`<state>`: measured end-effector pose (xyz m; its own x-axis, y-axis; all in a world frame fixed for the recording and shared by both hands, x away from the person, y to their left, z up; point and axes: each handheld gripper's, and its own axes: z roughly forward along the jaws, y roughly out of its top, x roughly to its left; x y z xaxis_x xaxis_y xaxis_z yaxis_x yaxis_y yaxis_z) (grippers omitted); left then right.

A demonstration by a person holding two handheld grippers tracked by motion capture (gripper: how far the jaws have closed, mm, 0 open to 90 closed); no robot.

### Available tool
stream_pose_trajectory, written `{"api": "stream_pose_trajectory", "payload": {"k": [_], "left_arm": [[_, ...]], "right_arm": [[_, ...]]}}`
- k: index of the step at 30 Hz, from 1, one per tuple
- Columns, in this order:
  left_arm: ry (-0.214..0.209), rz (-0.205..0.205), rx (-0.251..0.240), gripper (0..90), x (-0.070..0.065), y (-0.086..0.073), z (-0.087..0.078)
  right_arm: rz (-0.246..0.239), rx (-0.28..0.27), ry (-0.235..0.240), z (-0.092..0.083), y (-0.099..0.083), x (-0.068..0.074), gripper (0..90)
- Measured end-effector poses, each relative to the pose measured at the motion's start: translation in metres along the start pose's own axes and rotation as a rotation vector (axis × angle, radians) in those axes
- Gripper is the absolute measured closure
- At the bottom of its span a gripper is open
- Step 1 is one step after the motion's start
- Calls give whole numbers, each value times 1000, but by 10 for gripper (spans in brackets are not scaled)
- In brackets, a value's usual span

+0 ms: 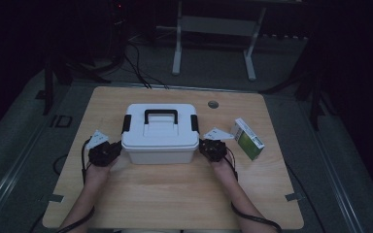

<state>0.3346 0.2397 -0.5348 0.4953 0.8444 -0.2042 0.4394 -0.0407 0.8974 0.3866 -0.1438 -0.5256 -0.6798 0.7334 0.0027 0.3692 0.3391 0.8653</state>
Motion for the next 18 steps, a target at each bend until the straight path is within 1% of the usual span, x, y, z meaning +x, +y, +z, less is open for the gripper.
{"api": "stream_pose_trajectory", "payload": {"k": [2, 5, 6, 8, 11, 14, 17, 18], "left_arm": [[-2, 2, 0, 898, -1, -1, 0], [-14, 0, -1, 899, -7, -3, -3], [-17, -2, 3, 899, -8, -3, -3], [-19, 9, 5, 899, -12, -5, -5], [-26, -2, 0, 899, -17, -7, -6], [-25, 16, 3, 899, -22, -9, -8], [-29, 27, 14, 899, -26, -9, -9], [-33, 21, 19, 899, -27, -9, -10]], "right_arm": [[5, 1, 0, -1, -1, 0, 900], [15, 5, 4, -8, -4, 1, 900], [12, 6, 4, -10, -5, 1, 900], [7, 7, 1, -14, -7, 2, 900], [23, 10, 7, -19, -10, 2, 900], [17, 10, 2, -24, -12, 2, 900], [24, 9, 6, -29, -15, 3, 900], [21, 9, 6, -31, -16, 4, 900]]}}
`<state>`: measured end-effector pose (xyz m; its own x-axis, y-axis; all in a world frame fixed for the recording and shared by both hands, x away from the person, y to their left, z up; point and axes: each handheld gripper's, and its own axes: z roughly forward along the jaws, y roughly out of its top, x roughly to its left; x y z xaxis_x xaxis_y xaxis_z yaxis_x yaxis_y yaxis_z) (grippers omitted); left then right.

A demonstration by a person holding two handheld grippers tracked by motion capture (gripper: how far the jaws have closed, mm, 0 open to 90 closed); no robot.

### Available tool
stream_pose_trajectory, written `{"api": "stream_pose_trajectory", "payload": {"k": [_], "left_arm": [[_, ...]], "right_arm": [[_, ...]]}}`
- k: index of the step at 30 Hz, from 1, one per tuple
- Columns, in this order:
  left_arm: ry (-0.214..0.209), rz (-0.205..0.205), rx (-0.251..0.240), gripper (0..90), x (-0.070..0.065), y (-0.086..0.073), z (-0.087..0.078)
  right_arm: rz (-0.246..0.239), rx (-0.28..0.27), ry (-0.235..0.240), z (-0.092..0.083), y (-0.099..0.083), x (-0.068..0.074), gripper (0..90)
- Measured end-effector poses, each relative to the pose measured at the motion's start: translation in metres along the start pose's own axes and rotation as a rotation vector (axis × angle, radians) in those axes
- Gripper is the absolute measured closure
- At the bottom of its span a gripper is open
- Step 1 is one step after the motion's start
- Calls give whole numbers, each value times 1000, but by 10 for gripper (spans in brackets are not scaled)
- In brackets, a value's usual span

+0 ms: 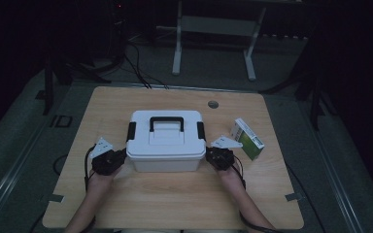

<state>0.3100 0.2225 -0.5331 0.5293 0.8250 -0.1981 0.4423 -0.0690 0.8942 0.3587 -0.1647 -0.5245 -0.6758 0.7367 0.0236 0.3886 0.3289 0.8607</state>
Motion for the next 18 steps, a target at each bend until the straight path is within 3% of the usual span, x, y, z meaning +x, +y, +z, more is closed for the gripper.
{"api": "stream_pose_trajectory", "payload": {"k": [3, 6, 18], "left_arm": [[-9, 0, 11, 899, -3, -1, -2], [-30, -27, 15, 899, -7, -2, -4], [-49, 0, 5, 899, -20, -10, -9]], "right_arm": [[10, -4, 5, -5, -4, 1, 900], [11, -7, 8, -11, -8, 3, 900], [11, -2, 21, -33, -20, 10, 900]]}}
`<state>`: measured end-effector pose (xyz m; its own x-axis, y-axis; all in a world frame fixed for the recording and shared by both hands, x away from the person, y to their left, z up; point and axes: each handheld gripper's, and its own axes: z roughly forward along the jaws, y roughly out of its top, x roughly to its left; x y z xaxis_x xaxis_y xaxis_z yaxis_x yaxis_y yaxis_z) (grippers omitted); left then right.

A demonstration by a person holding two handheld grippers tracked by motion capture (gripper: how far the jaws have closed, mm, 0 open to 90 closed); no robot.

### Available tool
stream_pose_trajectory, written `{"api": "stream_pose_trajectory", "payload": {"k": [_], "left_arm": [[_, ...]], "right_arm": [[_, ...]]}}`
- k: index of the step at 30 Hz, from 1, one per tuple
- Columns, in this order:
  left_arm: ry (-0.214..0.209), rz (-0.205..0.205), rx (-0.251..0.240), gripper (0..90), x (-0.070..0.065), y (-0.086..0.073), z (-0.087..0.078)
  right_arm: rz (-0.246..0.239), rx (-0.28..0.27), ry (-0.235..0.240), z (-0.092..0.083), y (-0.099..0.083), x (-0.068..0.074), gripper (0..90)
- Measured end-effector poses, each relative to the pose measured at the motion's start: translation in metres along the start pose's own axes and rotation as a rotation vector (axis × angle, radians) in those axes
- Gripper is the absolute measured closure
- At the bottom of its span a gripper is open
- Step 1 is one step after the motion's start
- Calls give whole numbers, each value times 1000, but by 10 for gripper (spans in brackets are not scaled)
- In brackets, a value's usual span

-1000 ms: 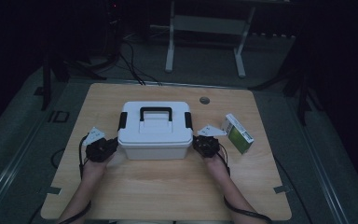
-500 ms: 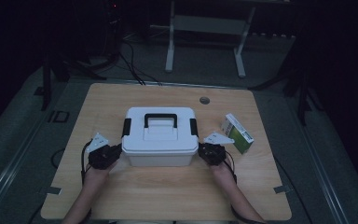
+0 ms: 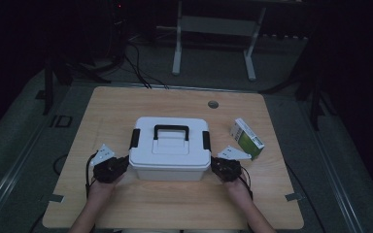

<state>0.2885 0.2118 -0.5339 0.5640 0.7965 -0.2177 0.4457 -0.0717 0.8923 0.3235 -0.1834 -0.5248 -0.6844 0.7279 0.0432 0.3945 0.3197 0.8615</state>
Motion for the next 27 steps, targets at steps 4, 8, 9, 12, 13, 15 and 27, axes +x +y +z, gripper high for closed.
{"api": "stream_pose_trajectory", "payload": {"k": [4, 8, 9, 12, 13, 15, 27], "left_arm": [[-2, 20, 17, 899, -5, 1, -1], [-22, 21, 16, 899, -9, -2, -3], [-27, 17, 13, 899, -9, -3, -4], [-35, 19, 10, 899, -13, -5, -6], [-36, 23, 11, 899, -13, -6, -6], [-41, 31, 12, 899, -15, -7, -8], [-39, 23, 13, 899, -12, -10, -11]], "right_arm": [[10, -1, 4, -4, -3, -1, 900], [31, -7, 9, -10, -7, 0, 900], [31, -8, 8, -11, -8, 0, 900], [27, -4, 11, -16, -10, 2, 900], [22, -5, 9, -17, -11, 3, 900], [27, -4, 13, -19, -12, 4, 900], [33, -10, 31, -24, -17, 11, 900]]}}
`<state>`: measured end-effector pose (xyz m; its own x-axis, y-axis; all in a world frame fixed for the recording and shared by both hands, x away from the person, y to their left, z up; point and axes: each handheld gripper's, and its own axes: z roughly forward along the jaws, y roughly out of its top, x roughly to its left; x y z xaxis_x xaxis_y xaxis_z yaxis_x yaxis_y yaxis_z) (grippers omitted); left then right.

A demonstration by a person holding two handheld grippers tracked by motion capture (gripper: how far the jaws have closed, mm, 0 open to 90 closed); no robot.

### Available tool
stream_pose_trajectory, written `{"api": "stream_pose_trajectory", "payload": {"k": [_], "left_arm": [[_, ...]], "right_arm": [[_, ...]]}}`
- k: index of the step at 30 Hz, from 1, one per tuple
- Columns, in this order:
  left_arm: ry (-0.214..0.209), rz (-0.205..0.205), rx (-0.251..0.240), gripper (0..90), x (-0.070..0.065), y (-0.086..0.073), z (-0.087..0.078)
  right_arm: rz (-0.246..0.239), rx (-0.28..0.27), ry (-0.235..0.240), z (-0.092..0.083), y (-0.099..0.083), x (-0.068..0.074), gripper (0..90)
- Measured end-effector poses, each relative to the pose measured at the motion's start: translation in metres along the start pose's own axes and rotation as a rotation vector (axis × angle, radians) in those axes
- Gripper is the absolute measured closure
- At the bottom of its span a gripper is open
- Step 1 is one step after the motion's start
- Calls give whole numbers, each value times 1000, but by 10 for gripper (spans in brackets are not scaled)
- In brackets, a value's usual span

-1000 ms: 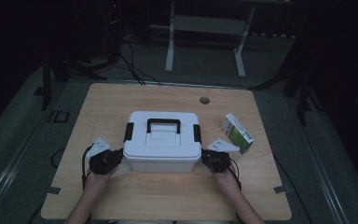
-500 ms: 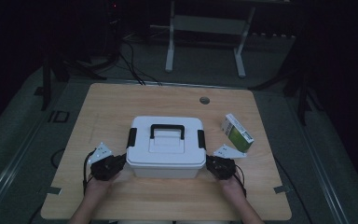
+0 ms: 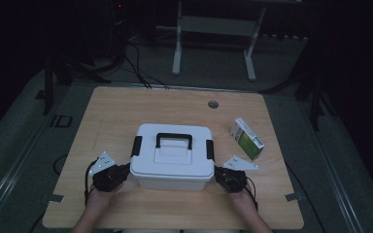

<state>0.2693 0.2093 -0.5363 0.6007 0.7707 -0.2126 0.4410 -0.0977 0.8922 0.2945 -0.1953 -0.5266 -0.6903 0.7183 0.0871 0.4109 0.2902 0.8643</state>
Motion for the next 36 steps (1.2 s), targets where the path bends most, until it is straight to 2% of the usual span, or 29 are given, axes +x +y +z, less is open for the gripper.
{"api": "stream_pose_trajectory", "payload": {"k": [2, 7, 14, 18, 25, 29, 31, 34, 36], "left_arm": [[9, 8, 6, 899, 1, 0, 2], [6, -9, 3, 899, 7, 0, 5], [15, -9, -1, 899, 13, 3, 8], [26, -12, 2, 899, 17, 5, 9], [16, -14, -1, 898, 20, 6, 12], [15, -27, -9, 898, 22, 6, 12], [14, -20, -8, 898, 22, 6, 12], [16, -24, -11, 898, 24, 5, 11], [32, -23, -11, 898, 24, 6, 11]], "right_arm": [[-6, 3, -5, 3, 2, -1, 900], [2, 2, -3, 9, 6, -5, 900], [7, 6, 1, 18, 12, -10, 900], [-21, 15, -14, 23, 17, -10, 900], [31, -8, -11, 29, 18, -17, 900], [21, -6, -12, 30, 19, -16, 900], [10, -5, -21, 30, 19, -15, 900], [29, -8, -19, 32, 19, -14, 900], [30, -13, -22, 33, 19, -13, 900]]}}
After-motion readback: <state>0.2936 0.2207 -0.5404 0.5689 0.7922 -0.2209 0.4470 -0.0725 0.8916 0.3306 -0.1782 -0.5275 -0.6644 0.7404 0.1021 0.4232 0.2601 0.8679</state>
